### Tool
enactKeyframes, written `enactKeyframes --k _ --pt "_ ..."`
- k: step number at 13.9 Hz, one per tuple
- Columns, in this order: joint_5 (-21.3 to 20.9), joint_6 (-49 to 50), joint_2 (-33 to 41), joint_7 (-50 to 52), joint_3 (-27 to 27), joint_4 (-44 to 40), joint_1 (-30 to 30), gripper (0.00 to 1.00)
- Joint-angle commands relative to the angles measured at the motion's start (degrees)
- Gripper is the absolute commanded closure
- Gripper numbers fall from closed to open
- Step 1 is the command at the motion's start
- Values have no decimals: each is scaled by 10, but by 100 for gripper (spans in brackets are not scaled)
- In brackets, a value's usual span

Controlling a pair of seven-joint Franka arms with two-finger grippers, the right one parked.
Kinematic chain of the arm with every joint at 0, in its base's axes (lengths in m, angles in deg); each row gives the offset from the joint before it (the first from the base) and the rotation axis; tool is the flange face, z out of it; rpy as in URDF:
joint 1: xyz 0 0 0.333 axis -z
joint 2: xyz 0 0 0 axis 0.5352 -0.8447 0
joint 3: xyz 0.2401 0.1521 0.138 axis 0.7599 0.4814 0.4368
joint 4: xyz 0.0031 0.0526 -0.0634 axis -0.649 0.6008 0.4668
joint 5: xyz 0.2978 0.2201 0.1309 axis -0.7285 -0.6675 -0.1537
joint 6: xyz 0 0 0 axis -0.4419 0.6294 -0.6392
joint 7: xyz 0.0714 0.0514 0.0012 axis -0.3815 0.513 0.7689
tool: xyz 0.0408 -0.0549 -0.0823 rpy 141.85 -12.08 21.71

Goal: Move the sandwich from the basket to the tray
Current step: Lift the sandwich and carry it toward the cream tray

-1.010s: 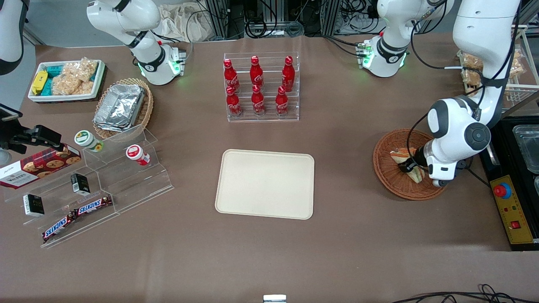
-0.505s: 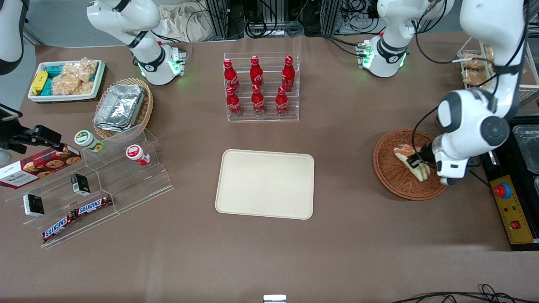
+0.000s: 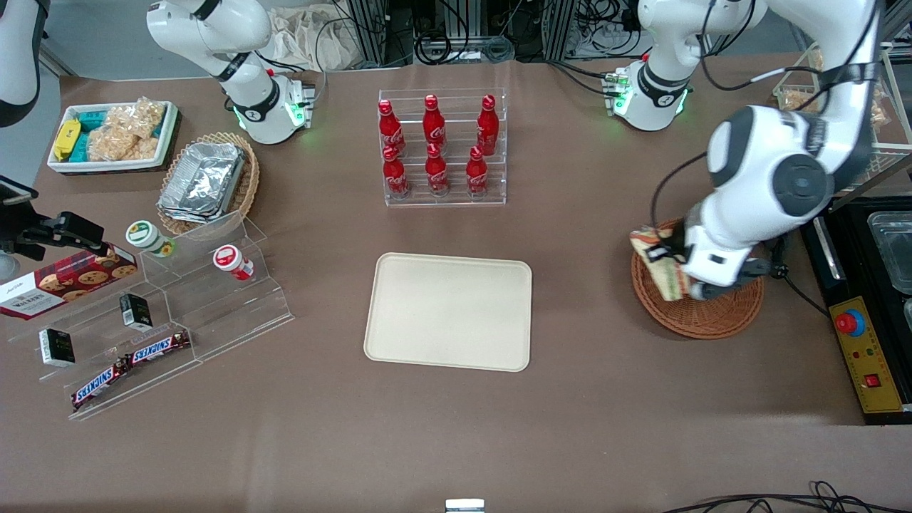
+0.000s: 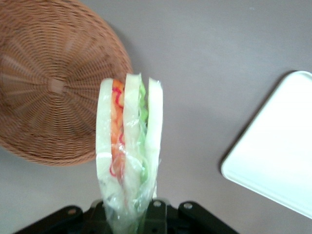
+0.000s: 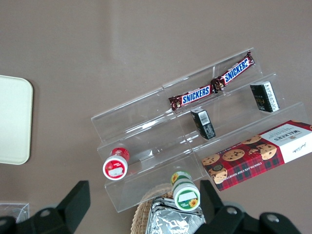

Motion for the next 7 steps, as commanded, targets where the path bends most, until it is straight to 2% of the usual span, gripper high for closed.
enactKeyframes --k 1,3,7 --pt "-2 -56 -41 74 -40 -23 21 100" --pt "-5 -91 -62 85 -42 -24 59 100" --pt "-10 -180 -115 34 -42 -30 121 100"
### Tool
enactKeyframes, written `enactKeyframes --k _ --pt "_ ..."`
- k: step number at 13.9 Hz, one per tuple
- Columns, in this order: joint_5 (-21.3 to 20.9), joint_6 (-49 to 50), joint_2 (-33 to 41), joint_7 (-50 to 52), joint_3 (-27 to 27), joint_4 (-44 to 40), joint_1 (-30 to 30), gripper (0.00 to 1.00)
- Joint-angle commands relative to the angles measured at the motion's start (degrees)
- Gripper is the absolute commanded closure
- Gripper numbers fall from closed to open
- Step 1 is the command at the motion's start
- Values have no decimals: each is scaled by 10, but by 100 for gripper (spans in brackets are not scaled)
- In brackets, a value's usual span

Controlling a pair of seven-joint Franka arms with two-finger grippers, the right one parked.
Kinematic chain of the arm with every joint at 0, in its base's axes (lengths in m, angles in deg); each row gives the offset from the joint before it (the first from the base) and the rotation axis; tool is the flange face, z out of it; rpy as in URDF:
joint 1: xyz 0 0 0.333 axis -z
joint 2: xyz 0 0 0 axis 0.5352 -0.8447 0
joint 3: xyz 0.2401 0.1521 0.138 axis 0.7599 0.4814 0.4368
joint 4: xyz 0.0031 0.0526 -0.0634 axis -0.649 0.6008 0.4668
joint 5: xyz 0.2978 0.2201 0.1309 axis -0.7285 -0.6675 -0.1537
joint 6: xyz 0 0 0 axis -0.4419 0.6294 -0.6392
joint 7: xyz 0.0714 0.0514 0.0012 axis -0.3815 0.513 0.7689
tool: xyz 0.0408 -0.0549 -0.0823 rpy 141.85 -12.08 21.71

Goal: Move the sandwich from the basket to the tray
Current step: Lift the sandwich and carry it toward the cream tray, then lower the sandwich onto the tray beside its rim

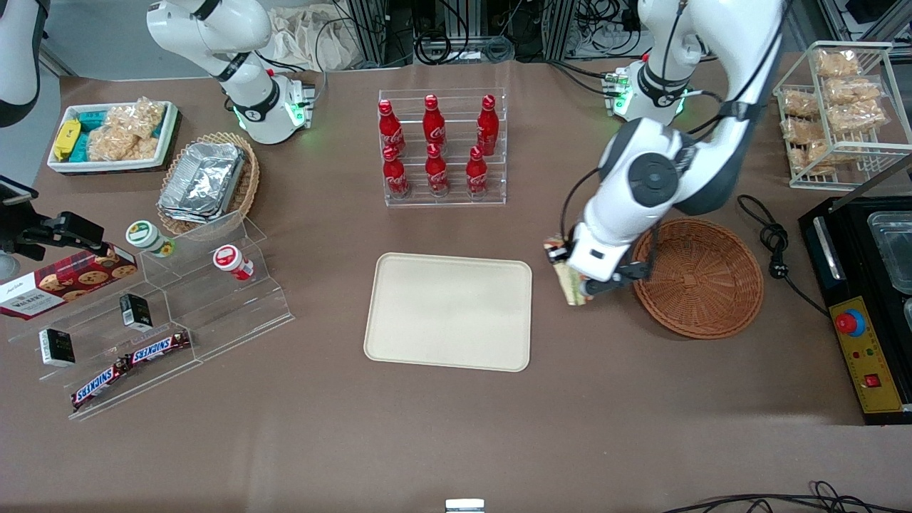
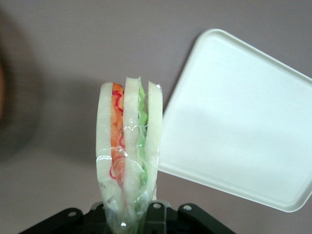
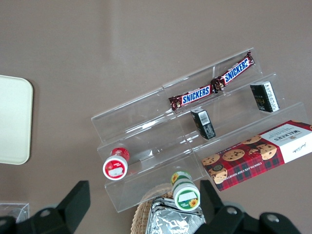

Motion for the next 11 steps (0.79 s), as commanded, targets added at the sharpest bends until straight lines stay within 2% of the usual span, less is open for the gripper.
enactKeyframes --k 1,3,6,8,10,11 --pt "-11 -51 -51 -68 4 -26 28 100" --pt "-14 -96 -81 -136 4 -28 29 100" --pt "-26 -122 -138 -150 4 -64 47 100" --pt "-51 -130 -165 -148 4 -77 48 100" --pt "-54 -154 -179 -147 4 -77 56 87" --pt "-54 -157 -182 -146 4 -77 58 66"
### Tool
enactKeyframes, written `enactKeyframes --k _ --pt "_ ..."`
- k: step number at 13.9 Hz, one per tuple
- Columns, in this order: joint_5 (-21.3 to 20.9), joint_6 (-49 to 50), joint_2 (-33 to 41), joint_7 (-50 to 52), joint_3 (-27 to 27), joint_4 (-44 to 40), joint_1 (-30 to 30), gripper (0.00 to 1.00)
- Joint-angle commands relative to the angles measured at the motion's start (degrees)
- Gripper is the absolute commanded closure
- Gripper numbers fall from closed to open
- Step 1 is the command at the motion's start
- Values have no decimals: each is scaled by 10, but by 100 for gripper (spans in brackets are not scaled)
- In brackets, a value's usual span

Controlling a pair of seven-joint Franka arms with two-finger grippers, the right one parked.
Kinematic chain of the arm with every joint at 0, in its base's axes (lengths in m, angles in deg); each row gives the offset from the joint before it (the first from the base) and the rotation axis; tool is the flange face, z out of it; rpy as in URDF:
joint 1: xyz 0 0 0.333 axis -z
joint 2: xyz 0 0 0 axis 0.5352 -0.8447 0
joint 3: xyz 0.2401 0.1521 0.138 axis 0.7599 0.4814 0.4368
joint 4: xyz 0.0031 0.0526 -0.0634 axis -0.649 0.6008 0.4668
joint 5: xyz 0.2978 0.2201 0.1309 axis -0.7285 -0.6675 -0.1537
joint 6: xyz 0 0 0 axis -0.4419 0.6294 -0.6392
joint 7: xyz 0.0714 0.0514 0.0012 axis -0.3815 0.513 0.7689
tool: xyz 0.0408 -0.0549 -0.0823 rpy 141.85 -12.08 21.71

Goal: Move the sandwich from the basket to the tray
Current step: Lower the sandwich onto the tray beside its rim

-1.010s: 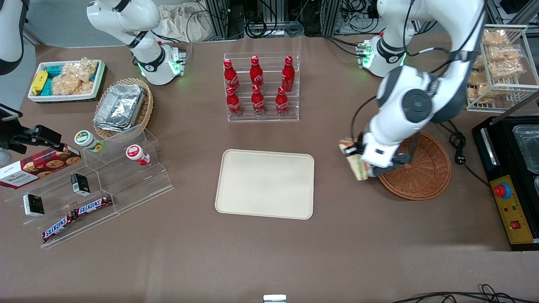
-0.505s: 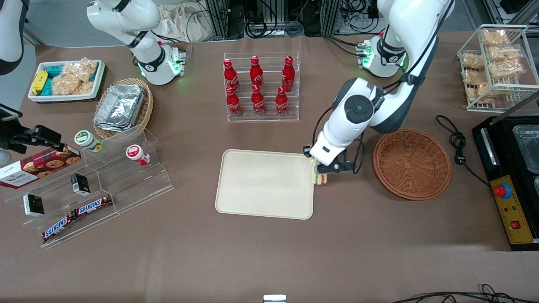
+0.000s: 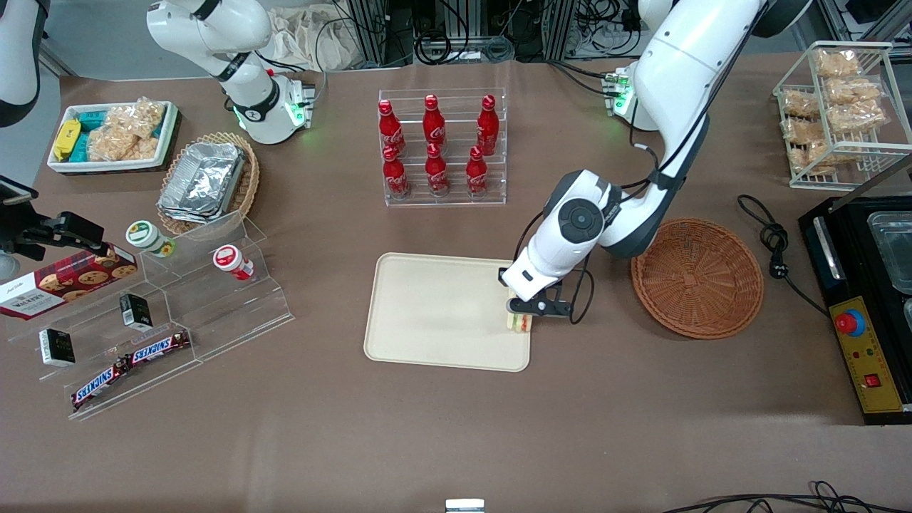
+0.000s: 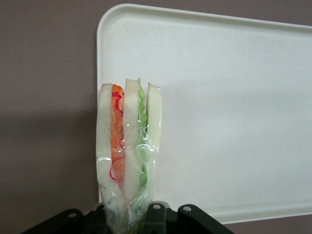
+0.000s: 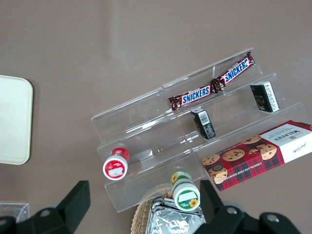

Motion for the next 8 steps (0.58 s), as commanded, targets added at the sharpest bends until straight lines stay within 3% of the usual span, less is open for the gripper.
enactKeyframes --k 1,2,5,8 --pt "-10 -7 -12 -1 4 -18 13 38" --pt "-10 -7 -13 2 5 -18 14 26" --pt "-9 -8 -16 5 4 -17 14 3" --pt "-2 -7 -2 19 5 -13 8 2"
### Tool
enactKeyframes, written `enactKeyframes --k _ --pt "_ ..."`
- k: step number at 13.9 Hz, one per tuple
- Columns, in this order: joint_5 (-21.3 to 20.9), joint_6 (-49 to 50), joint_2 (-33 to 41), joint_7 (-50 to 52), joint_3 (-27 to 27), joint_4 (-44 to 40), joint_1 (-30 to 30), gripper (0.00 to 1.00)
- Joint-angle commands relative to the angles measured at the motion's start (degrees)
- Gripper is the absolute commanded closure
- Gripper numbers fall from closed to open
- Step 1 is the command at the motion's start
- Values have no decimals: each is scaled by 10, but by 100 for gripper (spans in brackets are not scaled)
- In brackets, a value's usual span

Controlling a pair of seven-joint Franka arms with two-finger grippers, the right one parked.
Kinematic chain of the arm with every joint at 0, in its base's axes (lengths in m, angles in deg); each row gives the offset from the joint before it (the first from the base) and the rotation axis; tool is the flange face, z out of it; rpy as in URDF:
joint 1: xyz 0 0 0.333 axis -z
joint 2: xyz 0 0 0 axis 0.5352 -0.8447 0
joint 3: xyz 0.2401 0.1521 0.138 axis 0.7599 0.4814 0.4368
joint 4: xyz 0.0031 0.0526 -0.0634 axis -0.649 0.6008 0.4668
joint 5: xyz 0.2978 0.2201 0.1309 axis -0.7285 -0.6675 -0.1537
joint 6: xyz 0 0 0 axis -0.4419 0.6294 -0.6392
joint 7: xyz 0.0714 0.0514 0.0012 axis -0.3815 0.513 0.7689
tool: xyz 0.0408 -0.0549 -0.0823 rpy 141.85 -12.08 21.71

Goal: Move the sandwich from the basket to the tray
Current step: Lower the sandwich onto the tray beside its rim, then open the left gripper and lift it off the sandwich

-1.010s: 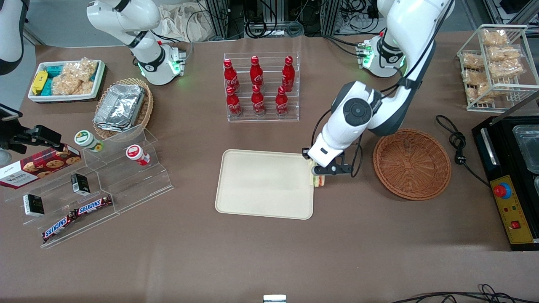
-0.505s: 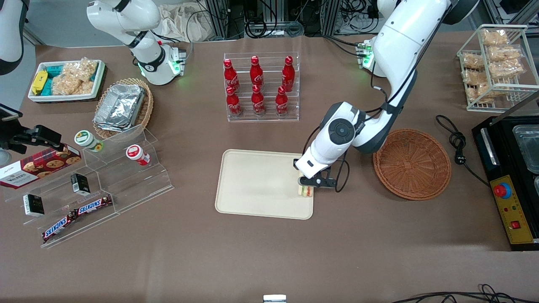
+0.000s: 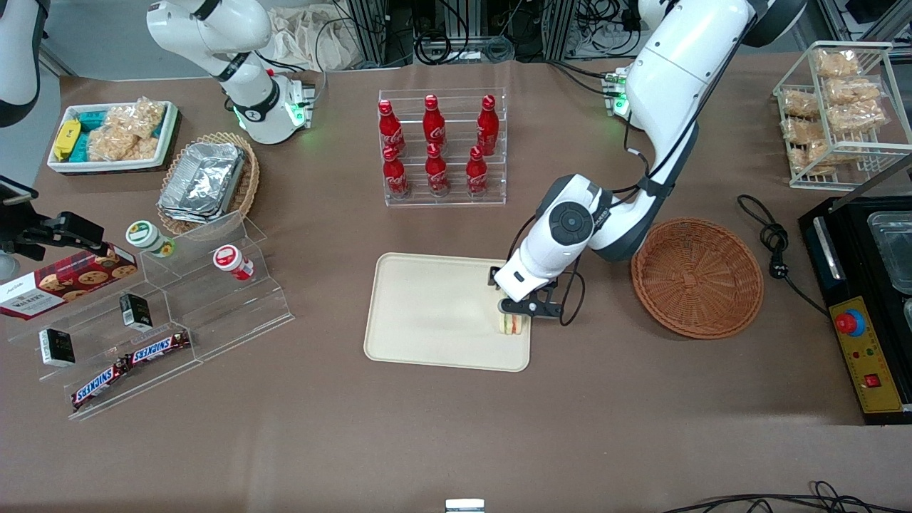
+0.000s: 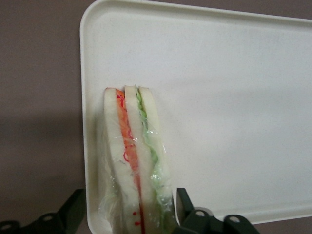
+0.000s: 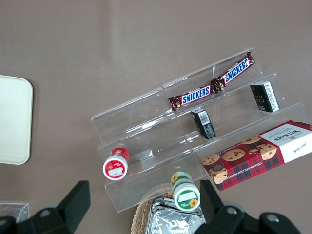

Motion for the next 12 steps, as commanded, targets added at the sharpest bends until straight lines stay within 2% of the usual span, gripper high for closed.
enactKeyframes --k 1,3,7,9,10,12 --pt "0 6 30 46 6 -8 -1 2" --pt "0 33 86 89 9 -9 -19 1" --pt "5 196 182 78 9 -37 -90 1" --pt "11 292 223 45 6 -66 -137 1" --pt "29 349 240 19 8 -87 -157 1" --pt "43 479 267 -63 15 -133 -199 1"
